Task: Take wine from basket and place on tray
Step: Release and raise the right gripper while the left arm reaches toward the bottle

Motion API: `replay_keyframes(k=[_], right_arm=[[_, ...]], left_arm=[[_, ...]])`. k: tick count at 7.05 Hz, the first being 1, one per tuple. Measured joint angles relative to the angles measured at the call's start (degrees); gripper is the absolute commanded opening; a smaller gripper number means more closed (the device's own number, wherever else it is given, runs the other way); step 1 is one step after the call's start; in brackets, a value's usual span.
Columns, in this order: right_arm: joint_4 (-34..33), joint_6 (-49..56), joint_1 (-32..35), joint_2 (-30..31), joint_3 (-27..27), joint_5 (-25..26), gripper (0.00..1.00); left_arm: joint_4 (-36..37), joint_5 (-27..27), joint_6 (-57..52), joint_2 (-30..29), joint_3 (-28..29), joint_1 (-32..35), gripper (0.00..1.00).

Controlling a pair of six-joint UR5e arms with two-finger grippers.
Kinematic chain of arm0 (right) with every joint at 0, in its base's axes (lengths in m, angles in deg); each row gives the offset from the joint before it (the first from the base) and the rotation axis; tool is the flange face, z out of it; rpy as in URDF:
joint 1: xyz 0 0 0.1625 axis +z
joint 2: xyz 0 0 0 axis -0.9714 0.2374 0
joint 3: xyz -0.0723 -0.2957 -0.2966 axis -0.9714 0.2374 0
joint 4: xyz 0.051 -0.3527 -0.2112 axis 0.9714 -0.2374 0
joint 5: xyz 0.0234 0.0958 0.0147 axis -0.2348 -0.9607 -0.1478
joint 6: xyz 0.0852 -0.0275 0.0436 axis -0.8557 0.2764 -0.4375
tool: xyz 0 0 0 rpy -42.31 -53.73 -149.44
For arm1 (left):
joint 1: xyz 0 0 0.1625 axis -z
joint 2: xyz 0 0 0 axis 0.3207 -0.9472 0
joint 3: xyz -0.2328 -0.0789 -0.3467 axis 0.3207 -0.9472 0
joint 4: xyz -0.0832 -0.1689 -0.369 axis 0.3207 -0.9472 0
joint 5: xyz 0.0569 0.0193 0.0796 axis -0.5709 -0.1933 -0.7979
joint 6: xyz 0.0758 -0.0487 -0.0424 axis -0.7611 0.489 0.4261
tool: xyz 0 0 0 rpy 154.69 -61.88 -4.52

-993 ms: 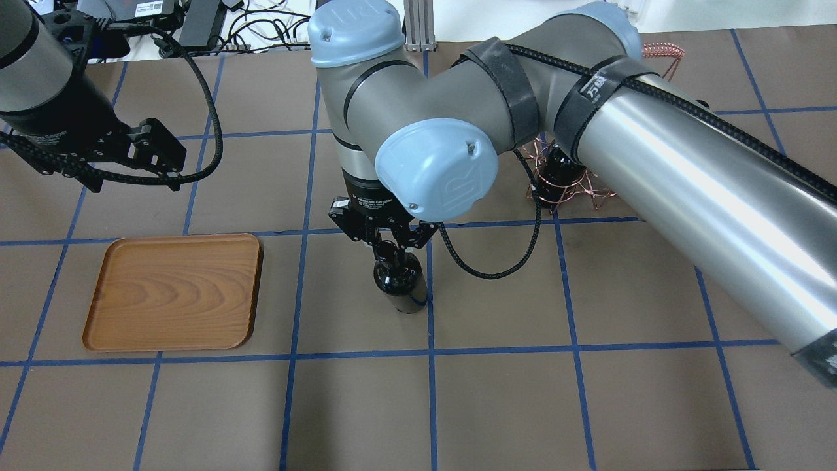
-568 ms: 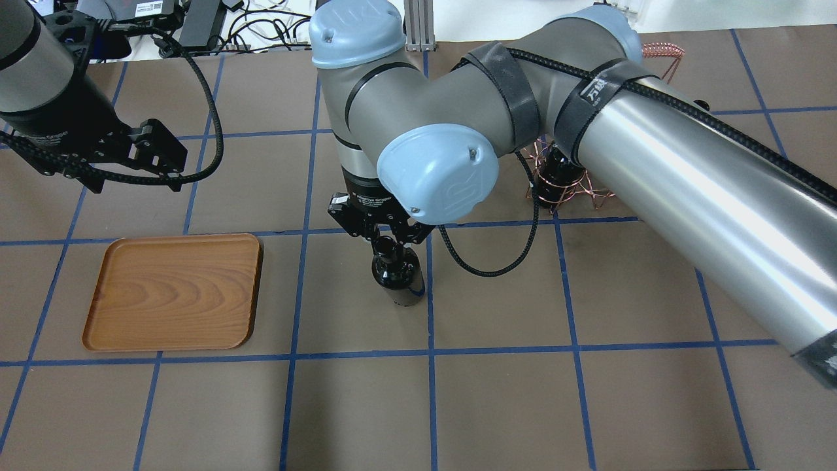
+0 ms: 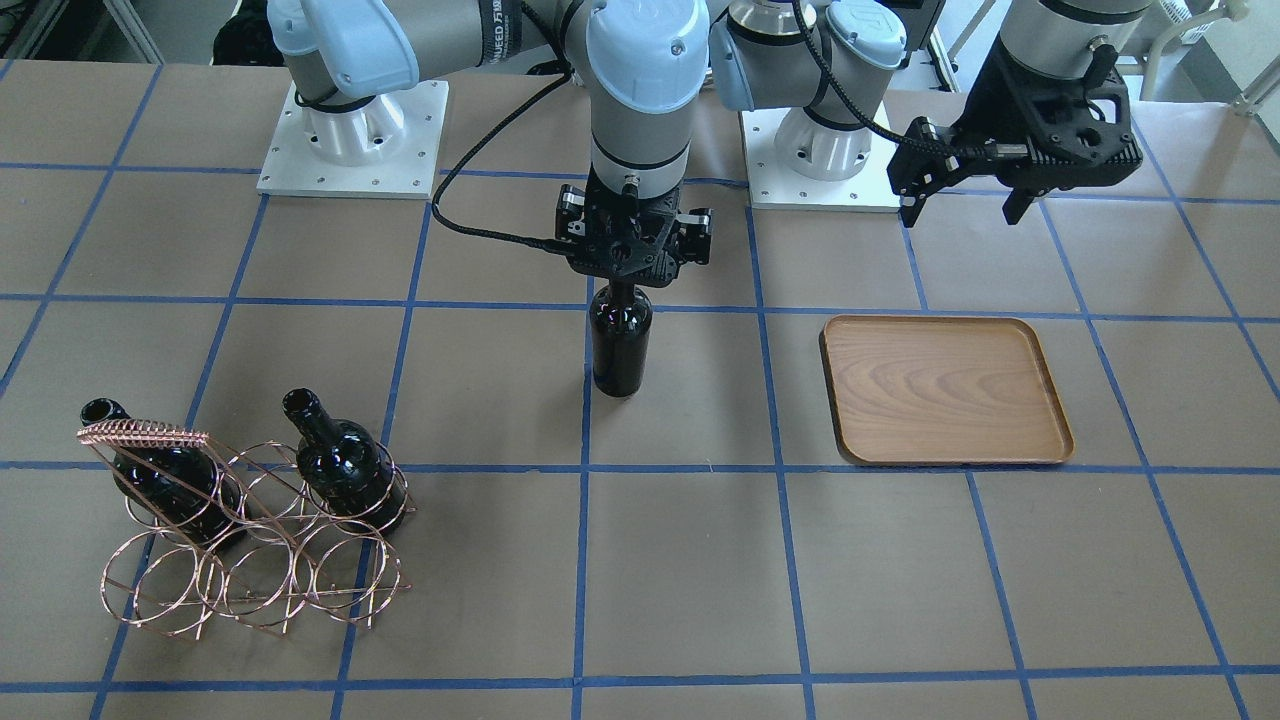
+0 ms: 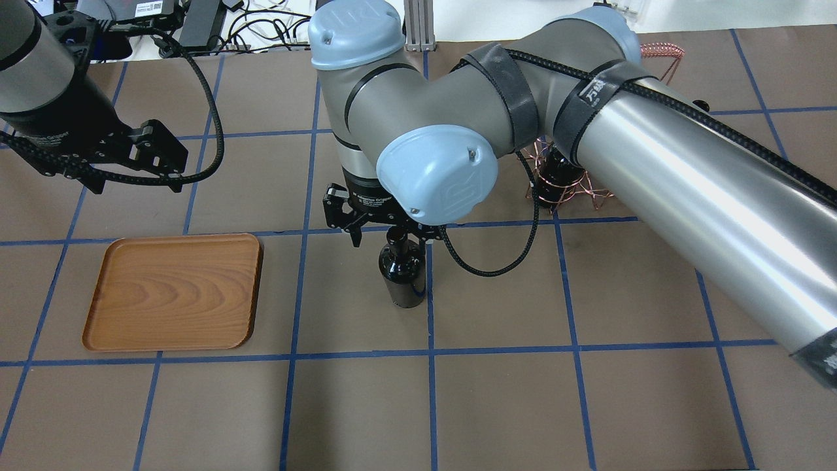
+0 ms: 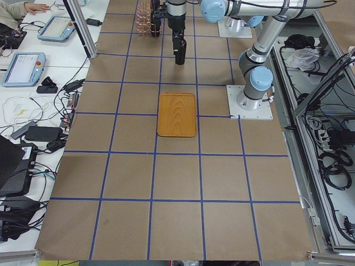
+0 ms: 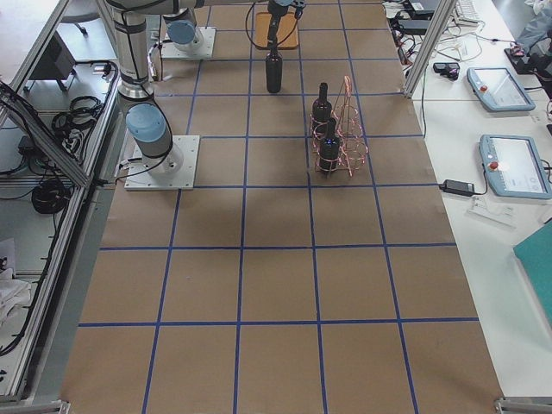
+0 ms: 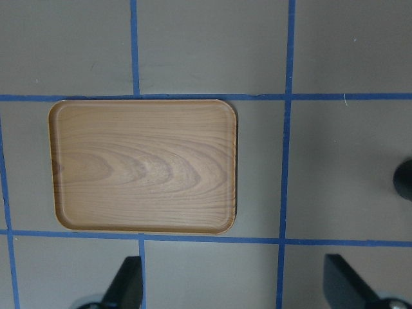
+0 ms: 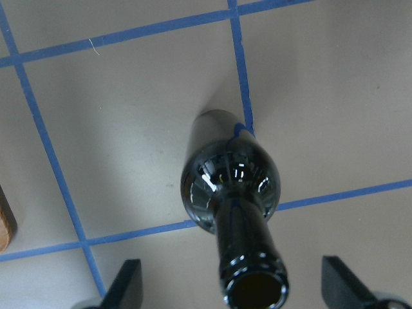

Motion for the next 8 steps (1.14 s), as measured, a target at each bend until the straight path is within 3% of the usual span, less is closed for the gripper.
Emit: replay_keyframes(k=[2,4,6,8], right_arm=[[-0.62,6.31,-2.71,3.24,0.47,4.69,1.00],[-0.01,19.44,-10.29,7.61,0.52,6.78,1.00],[1.15,32.91,-18.77,11.81,0.40,7.32,1.00],[2.94,38.45,-23.63,15.12,0.06,7.02,1.00]], left_arm=[[0.25,0.99,0.75,-0.34,-0.01,0.69,1.00],[1.07,4.07,4.39,-0.63,0.04,4.26,1.00],[2.71,4.92,11.32,-0.97,0.03,11.86,1.00],[5.20,5.04,19.29,-2.01,-0.36,20.12,1.00]])
